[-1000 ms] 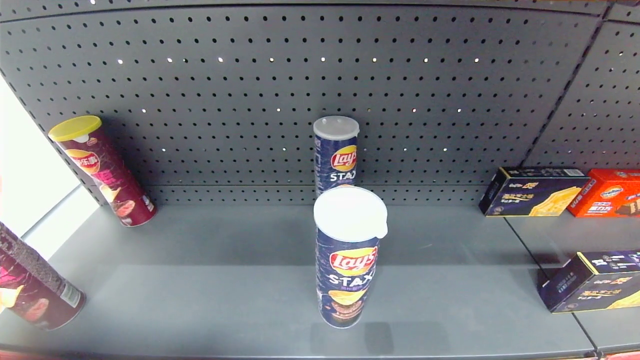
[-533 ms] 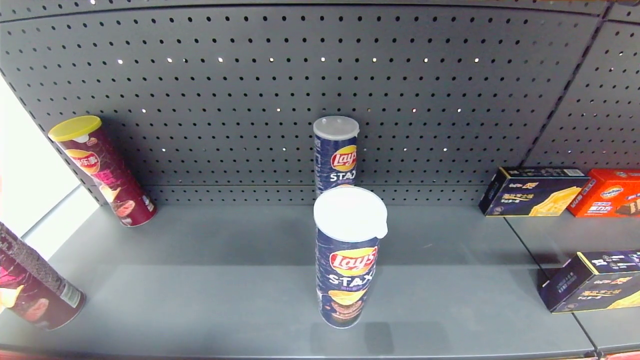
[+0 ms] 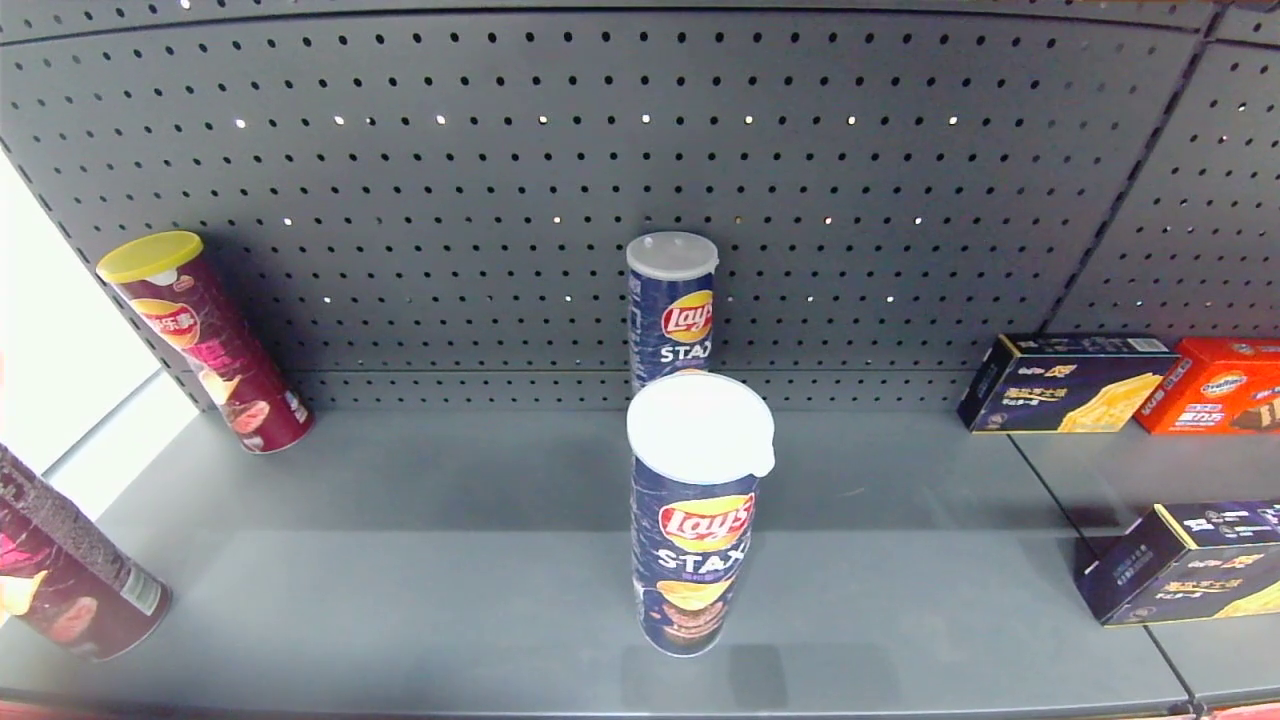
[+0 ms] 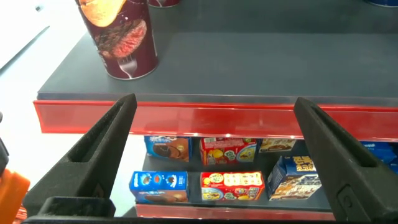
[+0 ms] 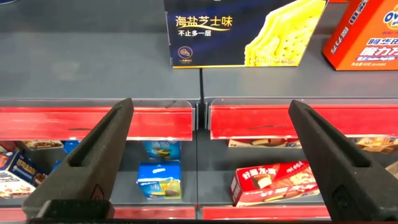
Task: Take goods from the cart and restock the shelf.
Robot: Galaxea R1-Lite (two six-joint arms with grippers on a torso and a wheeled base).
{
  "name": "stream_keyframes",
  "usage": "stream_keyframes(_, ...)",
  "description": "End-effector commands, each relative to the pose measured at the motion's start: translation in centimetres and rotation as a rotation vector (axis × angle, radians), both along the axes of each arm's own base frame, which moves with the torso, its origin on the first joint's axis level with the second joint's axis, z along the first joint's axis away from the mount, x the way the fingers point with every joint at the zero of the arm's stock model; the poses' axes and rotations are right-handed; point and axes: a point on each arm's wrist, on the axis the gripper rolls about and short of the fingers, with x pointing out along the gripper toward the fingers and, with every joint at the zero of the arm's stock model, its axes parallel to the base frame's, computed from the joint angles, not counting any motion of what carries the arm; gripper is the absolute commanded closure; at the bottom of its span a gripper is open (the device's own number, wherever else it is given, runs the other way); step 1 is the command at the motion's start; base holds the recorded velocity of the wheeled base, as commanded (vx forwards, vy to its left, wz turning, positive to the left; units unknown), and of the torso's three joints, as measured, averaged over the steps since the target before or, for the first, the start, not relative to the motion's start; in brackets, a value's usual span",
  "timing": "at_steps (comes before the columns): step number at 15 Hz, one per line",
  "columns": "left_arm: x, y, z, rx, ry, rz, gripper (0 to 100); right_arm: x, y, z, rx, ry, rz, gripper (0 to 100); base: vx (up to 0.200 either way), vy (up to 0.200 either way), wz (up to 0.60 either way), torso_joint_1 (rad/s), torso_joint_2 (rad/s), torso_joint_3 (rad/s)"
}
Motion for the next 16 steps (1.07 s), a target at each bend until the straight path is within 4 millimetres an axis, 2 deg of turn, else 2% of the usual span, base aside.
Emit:
stream_keyframes(1,0.00,0.00,0.00,0.000,-0.001,0.000,0,0.01,0.00,0.01,0.001,0.001,-0.001,0,0.000,0.000,0.00,0.000,0.00,0.000)
stream_keyframes(16,0.00,0.00,0.00,0.000,-0.001,0.002,0,0.02,0.00,-0.03,-0.002,0.003,-0.001,0,0.000,0.000,0.00,0.000,0.00,0.000)
